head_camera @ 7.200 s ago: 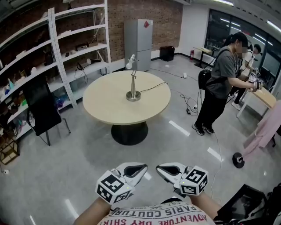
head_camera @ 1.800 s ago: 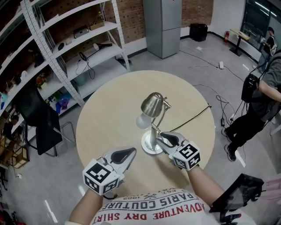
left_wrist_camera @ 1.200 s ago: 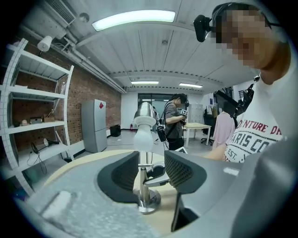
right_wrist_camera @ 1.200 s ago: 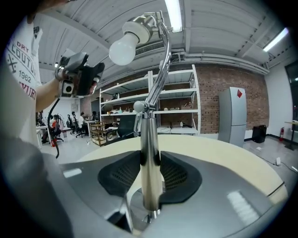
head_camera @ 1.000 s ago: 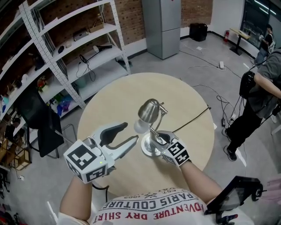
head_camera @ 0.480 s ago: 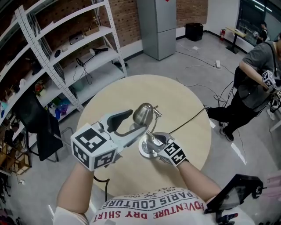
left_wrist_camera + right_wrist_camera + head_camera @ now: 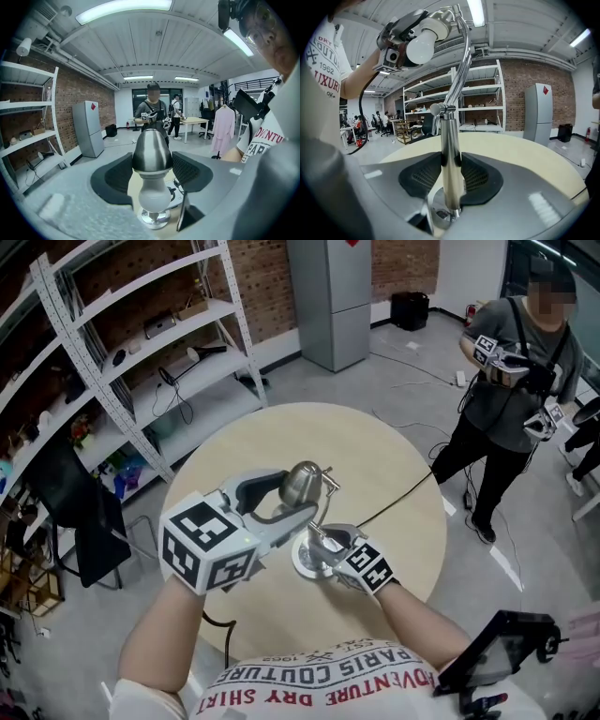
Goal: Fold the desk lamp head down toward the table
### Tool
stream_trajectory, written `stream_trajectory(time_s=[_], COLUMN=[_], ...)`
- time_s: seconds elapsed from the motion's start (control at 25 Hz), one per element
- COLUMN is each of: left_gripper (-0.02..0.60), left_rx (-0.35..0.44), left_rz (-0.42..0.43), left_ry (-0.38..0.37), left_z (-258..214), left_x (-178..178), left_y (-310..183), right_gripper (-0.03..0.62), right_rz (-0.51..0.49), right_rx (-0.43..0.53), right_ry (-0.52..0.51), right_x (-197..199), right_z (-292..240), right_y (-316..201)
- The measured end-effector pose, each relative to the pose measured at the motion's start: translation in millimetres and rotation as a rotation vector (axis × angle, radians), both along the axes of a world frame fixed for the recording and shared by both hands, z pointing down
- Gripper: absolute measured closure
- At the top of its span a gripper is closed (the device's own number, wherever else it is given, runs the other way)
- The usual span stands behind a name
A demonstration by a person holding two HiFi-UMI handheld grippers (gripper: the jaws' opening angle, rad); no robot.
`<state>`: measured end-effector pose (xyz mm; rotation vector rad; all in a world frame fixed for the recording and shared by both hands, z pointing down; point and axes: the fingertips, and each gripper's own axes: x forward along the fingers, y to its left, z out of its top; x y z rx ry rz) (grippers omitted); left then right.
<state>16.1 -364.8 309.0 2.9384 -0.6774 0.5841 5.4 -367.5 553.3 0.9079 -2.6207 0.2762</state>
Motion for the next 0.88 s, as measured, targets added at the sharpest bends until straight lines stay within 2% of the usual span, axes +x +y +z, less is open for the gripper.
stream_trajectory(time_s=[0.88], left_gripper=[0.319], left_rx=[0.032], left_rz=[-0.024], left_ry=[0.032], left_z=[-5.8], left_x=[-3.4], left_y=[8.0], right_gripper=[0.467], right_rz=[0.014], right_rx=[-0.011], right_ry=[-0.028], right_x=[5.0], right_z=[-5.0], right_y=[2.7])
